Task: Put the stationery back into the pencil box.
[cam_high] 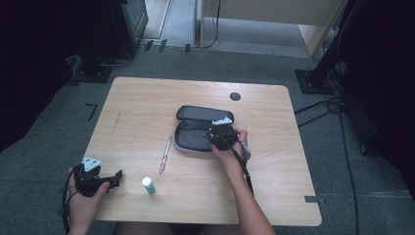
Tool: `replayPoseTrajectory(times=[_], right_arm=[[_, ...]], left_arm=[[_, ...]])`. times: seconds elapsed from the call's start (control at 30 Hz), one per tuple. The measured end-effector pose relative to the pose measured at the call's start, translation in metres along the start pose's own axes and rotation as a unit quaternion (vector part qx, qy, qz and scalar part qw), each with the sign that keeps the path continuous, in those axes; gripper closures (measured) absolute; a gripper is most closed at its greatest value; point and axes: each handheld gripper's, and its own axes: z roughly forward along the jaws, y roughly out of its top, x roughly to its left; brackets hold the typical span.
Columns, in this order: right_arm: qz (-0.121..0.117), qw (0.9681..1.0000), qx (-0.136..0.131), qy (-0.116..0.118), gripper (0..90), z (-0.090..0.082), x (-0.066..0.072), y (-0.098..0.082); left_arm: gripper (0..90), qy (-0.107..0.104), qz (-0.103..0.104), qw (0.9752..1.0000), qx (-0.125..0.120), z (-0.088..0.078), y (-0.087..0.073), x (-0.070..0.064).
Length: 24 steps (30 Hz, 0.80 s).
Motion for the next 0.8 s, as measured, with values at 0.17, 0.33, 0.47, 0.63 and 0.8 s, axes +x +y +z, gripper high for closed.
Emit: replayPoseTrajectory(times=[0.17, 0.33, 0.47, 0.63, 0.8], right_arm=[[0.016, 0.9988, -0.04, 0.021, 50.3, -0.014, 0.0, 0.002], [0.027, 0.994, -0.084, 0.065, 50.5, -0.039, 0.008, 0.0], [0.023, 0.9909, -0.098, 0.09, 50.9, -0.053, 0.02, -0.004], [0.017, 0.988, -0.104, 0.114, 51.5, -0.065, 0.039, -0.013], [-0.005, 0.9847, -0.112, 0.133, 52.3, -0.078, 0.061, -0.021]], left_arm=[[0.0, 0.0, 0.0, 1.0, 0.0, 0.0, 0.0, 0.0], [0.0, 0.0, 0.0, 1.0, 0.0, 0.0, 0.0, 0.0], [0.0, 0.0, -0.001, 1.0, 0.0, 0.0, 0.0, 0.0], [0.0, 0.001, -0.003, 1.0, -0.002, 0.001, 0.0, -0.001], [0.0, 0.001, -0.002, 1.0, 0.0, 0.0, 0.0, -0.001]])
